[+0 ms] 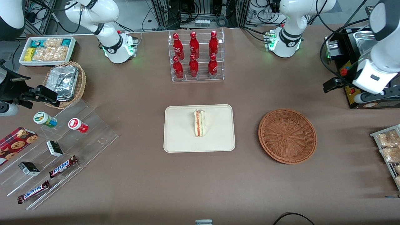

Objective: Place sandwich from basket to tray

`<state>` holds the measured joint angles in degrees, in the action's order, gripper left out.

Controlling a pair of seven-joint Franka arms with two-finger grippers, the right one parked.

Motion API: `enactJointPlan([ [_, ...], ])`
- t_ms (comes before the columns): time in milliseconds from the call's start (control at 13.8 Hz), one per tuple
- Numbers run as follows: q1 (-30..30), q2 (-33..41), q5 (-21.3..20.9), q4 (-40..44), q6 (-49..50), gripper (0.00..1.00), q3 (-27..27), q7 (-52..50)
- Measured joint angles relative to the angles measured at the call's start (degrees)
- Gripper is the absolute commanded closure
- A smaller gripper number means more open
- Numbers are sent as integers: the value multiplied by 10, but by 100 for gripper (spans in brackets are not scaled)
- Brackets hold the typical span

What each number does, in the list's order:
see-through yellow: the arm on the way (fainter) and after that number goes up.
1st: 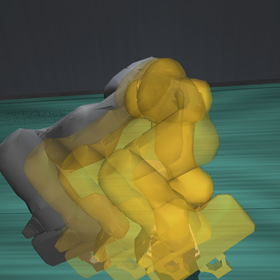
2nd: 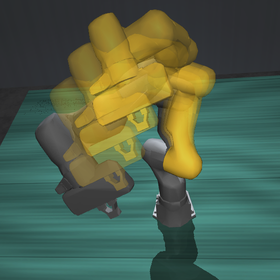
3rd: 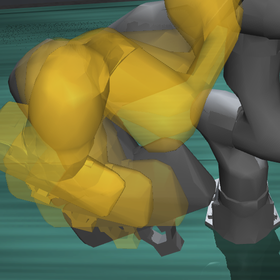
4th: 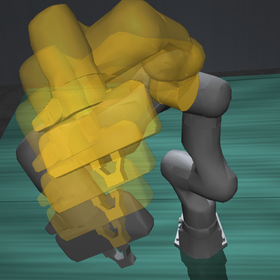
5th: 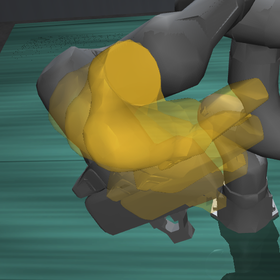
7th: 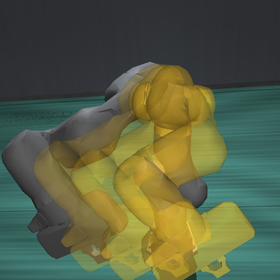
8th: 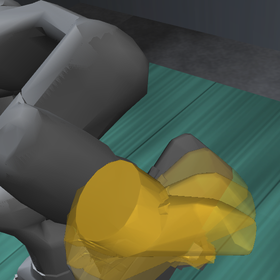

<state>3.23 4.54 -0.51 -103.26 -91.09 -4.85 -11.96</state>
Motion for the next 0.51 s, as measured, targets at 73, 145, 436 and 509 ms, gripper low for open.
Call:
enactJointPlan([
  [73, 0, 0, 2, 0, 0, 1, 6, 14],
  [145, 0, 0, 3, 0, 0, 1, 10, 29],
  [436, -3, -1, 3, 7, -1, 1, 10, 54],
  [509, -5, -4, 3, 17, 1, 1, 10, 54],
])
